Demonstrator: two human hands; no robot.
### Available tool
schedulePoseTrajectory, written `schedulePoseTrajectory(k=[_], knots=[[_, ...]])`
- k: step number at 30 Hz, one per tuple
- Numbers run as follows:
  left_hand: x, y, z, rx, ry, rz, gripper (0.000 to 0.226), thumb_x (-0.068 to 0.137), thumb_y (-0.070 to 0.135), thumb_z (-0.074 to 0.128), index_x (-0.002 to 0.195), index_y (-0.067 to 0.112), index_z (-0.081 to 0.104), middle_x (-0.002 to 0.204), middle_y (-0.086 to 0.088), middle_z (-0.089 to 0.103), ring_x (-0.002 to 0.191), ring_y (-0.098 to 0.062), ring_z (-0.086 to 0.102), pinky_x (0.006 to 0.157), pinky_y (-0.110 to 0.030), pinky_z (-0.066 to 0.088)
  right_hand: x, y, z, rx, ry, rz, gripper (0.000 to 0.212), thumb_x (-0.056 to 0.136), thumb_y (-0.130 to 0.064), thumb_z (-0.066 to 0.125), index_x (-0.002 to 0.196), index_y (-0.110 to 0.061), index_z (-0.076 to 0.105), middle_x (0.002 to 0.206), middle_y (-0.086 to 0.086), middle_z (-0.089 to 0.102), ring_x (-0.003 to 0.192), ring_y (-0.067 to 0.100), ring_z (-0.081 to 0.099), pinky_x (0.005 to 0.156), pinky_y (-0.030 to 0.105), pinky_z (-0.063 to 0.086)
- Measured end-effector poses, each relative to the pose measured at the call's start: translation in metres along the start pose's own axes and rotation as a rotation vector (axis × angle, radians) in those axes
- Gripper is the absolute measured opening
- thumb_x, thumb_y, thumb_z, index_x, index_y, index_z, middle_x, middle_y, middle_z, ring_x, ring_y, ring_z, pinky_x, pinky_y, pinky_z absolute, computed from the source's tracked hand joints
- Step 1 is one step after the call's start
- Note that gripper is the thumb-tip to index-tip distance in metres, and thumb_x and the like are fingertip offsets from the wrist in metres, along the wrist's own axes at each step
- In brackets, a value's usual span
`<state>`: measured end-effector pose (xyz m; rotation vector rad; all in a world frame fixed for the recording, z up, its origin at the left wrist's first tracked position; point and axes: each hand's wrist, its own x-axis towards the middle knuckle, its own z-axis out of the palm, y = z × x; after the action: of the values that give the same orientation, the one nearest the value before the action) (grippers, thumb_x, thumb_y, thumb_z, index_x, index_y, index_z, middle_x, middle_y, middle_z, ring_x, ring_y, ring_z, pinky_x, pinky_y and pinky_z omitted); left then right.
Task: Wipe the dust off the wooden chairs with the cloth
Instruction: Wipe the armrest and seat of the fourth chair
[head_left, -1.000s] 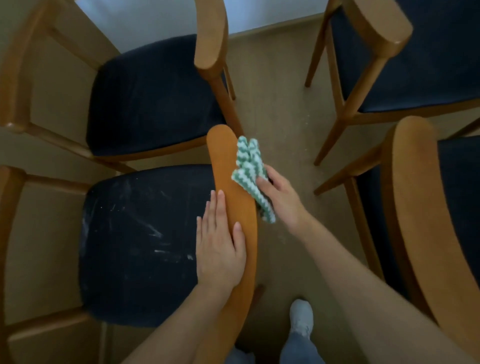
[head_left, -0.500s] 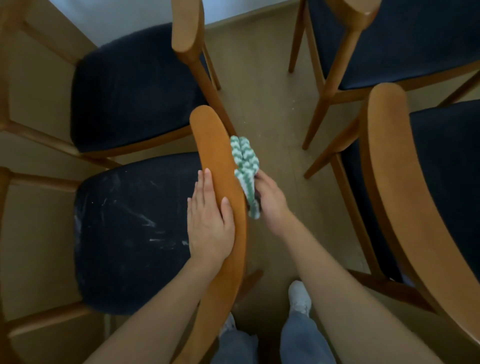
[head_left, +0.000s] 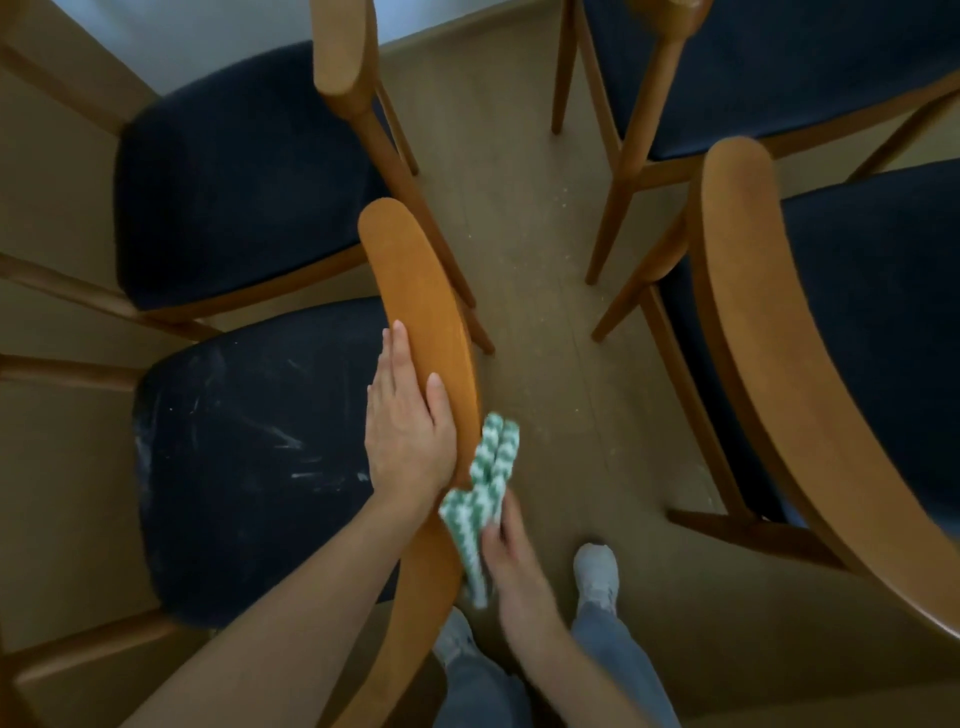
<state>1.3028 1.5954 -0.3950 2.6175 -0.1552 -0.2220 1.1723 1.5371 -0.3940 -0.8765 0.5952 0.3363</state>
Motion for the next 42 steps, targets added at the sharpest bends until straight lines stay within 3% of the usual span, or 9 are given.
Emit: schedulePoseTrajectory(k=[4, 16, 23, 28, 32, 35, 36, 39, 42], knots=[[-0.002, 0.002, -0.001, -0.008, 0.001, -0.017, 0.056, 0.101, 0.033, 0.026, 0.151, 0.025, 0.002, 0.157, 0.002, 0.014, 0.143, -0.017, 0.019, 0.114, -0.048, 0.023, -0.026, 0.035, 0.008, 0.015, 0.025, 0.107, 0.06, 0.096, -0.025, 0.048, 0.146, -0.019, 0.015, 0.114, -0.019, 0.049, 0.082, -0.019, 0.059, 0.069, 0.004, 0.044], [0.002, -0.003, 0.001, -0.05, -0.014, 0.019, 0.056, 0.102, 0.031, 0.026, 0.151, 0.02, 0.003, 0.158, -0.003, 0.012, 0.143, -0.018, 0.018, 0.114, -0.047, 0.023, 0.044, -0.036, -0.007, -0.24, -0.009, -0.231, 0.045, 0.103, -0.018, 0.025, 0.148, -0.018, 0.019, 0.133, -0.02, 0.038, 0.107, -0.024, 0.044, 0.086, -0.002, 0.036], [0.004, -0.006, -0.001, -0.146, -0.05, 0.049, 0.056, 0.102, 0.028, 0.025, 0.151, 0.017, 0.0, 0.158, -0.008, 0.008, 0.144, -0.022, 0.015, 0.116, -0.043, 0.018, -0.004, 0.021, 0.018, -0.091, 0.143, -0.221, 0.054, 0.101, -0.018, 0.031, 0.15, -0.027, 0.007, 0.147, -0.007, 0.033, 0.123, -0.001, 0.045, 0.094, 0.01, 0.042], [0.009, -0.014, -0.013, -0.03, -0.202, 0.122, 0.063, 0.102, 0.032, 0.027, 0.149, 0.01, -0.008, 0.158, -0.015, -0.001, 0.145, -0.027, 0.009, 0.118, -0.04, 0.011, -0.057, 0.095, 0.05, -0.133, 0.305, -0.158, 0.052, 0.102, -0.02, 0.037, 0.141, -0.04, 0.009, 0.125, -0.029, 0.044, 0.104, -0.02, 0.05, 0.087, 0.006, 0.041], [0.002, -0.037, -0.045, 0.104, -0.417, 0.278, 0.072, 0.1, 0.036, 0.036, 0.149, 0.011, -0.01, 0.158, -0.011, -0.007, 0.146, -0.025, 0.002, 0.118, -0.041, 0.007, -0.081, 0.198, 0.045, -0.406, 0.306, -0.157, 0.051, 0.098, -0.025, 0.044, 0.143, -0.031, 0.022, 0.14, -0.027, 0.032, 0.128, -0.013, 0.033, 0.11, 0.014, 0.026], [-0.034, -0.079, -0.069, 0.134, -0.537, 0.405, 0.067, 0.1, 0.037, 0.036, 0.15, 0.013, -0.002, 0.159, -0.008, -0.003, 0.146, -0.023, 0.003, 0.118, -0.04, 0.009, -0.029, 0.371, -0.025, -0.65, 0.599, -0.192, 0.082, 0.086, -0.016, 0.068, 0.146, 0.003, 0.016, 0.147, -0.032, 0.014, 0.139, -0.012, -0.004, 0.116, 0.049, 0.019], [-0.047, -0.096, -0.077, 0.135, -0.58, 0.405, 0.065, 0.1, 0.037, 0.035, 0.151, 0.013, 0.001, 0.159, -0.007, -0.002, 0.146, -0.022, 0.004, 0.118, -0.039, 0.01, -0.023, 0.374, -0.028, -0.668, 0.705, -0.271, 0.1, 0.083, -0.02, 0.073, 0.149, 0.001, 0.002, 0.149, -0.032, 0.007, 0.136, -0.01, -0.02, 0.116, 0.05, 0.02], [-0.078, -0.154, -0.102, 0.128, -0.659, 0.266, 0.063, 0.1, 0.038, 0.034, 0.151, 0.015, 0.005, 0.159, -0.004, 0.001, 0.145, -0.02, 0.006, 0.118, -0.035, 0.011, -0.085, 0.2, 0.083, -0.913, 0.475, -0.329, 0.065, 0.1, -0.032, 0.038, 0.141, -0.038, -0.011, 0.144, -0.03, -0.019, 0.134, -0.01, -0.015, 0.115, 0.02, 0.01], [-0.1, -0.205, -0.128, 0.09, -0.696, 0.107, 0.062, 0.1, 0.04, 0.034, 0.151, 0.016, 0.007, 0.159, -0.003, 0.003, 0.145, -0.018, 0.009, 0.116, -0.032, 0.01, -0.087, 0.13, 0.106, -1.211, 0.609, -0.381, 0.06, 0.101, -0.034, 0.03, 0.135, -0.035, -0.02, 0.143, -0.015, -0.026, 0.135, 0.004, -0.021, 0.114, 0.025, -0.003]])
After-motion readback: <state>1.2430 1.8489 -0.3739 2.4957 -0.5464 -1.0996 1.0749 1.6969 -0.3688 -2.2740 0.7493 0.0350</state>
